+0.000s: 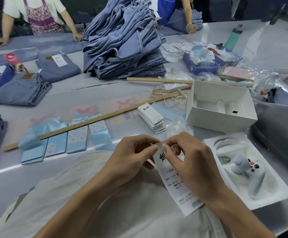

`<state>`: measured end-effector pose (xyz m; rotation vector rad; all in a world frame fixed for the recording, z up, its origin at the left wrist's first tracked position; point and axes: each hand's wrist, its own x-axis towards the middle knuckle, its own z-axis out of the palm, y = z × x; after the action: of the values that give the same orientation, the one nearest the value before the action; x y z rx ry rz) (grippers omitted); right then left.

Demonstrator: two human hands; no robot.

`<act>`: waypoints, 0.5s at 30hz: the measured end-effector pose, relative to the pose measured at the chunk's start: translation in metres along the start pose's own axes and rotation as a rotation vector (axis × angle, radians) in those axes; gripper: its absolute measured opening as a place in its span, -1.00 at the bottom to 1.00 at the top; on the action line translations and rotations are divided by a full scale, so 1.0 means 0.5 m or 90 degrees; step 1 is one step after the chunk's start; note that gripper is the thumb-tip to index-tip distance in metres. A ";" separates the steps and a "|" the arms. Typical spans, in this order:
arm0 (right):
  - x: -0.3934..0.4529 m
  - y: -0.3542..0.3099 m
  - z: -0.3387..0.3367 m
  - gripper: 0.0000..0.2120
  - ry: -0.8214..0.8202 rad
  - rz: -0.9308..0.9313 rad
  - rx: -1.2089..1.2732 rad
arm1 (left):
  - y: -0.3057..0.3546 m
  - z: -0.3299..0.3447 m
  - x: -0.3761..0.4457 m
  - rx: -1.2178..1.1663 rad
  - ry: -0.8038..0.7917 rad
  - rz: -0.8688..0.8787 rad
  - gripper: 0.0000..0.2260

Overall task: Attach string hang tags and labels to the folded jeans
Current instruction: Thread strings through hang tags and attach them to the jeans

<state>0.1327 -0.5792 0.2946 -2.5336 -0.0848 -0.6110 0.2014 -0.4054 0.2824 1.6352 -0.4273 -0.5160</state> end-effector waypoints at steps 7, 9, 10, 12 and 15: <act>-0.002 0.008 -0.002 -0.89 0.000 0.062 0.104 | 0.005 -0.010 -0.005 -0.169 -0.028 -0.032 -0.77; -0.005 0.007 -0.004 -0.88 -0.004 0.061 0.133 | 0.003 -0.014 -0.005 -0.170 -0.046 -0.012 -0.79; -0.006 0.005 -0.005 -0.88 -0.012 0.052 0.130 | 0.002 -0.013 -0.004 -0.144 -0.048 0.005 -0.83; -0.008 0.002 -0.006 -0.89 -0.026 0.039 0.115 | 0.004 -0.006 0.000 -0.081 -0.033 0.040 -0.93; -0.008 0.003 -0.012 -0.90 -0.017 0.026 0.123 | 0.006 0.005 0.010 -0.062 -0.029 0.054 -0.98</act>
<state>0.1271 -0.5835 0.2969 -2.3505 -0.0958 -0.5263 0.2041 -0.4103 0.2845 1.5069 -0.4960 -0.5029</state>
